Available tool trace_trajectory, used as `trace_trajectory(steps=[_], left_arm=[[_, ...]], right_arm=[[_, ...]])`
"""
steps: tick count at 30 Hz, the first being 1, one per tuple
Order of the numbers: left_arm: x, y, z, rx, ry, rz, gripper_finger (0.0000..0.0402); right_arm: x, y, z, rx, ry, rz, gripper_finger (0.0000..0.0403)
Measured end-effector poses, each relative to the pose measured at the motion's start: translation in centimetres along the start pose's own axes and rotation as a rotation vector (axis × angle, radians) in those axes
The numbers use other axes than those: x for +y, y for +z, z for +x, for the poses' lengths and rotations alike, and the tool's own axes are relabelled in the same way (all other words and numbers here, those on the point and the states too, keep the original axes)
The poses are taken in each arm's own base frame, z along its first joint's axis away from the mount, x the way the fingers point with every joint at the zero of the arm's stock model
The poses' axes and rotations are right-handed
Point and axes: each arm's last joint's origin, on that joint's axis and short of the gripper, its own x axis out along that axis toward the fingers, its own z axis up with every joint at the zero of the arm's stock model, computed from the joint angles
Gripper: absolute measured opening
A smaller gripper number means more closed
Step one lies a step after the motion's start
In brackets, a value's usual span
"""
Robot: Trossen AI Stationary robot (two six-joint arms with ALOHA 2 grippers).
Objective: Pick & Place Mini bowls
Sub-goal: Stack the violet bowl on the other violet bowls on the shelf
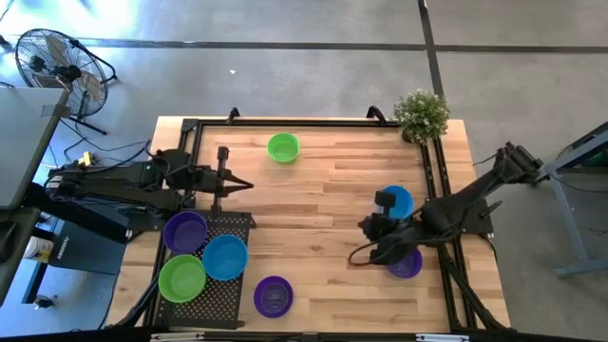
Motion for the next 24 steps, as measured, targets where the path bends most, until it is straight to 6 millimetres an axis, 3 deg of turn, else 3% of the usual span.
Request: trace_trajectory(steps=[10, 18, 24], left_arm=[[-0.8, -2.1, -0.4, -0.016, 0.003, 0.046, 0.0003], [-1.0, -2.5, -0.9, -0.029, 0.017, 0.077, 0.0003], [-1.0, -2.5, -2.0, -0.027, 0.055, 0.07, 0.0003]], right_arm=[[2.1, 1.2, 1.4, 0.157, 0.044, -0.037, 0.0024], [1.9, 0.2, -1.4, 0.364, 0.011, 0.144, 0.0111], [2.3, -1.6, -2.7, 0.51, -0.042, 0.254, 0.0149]])
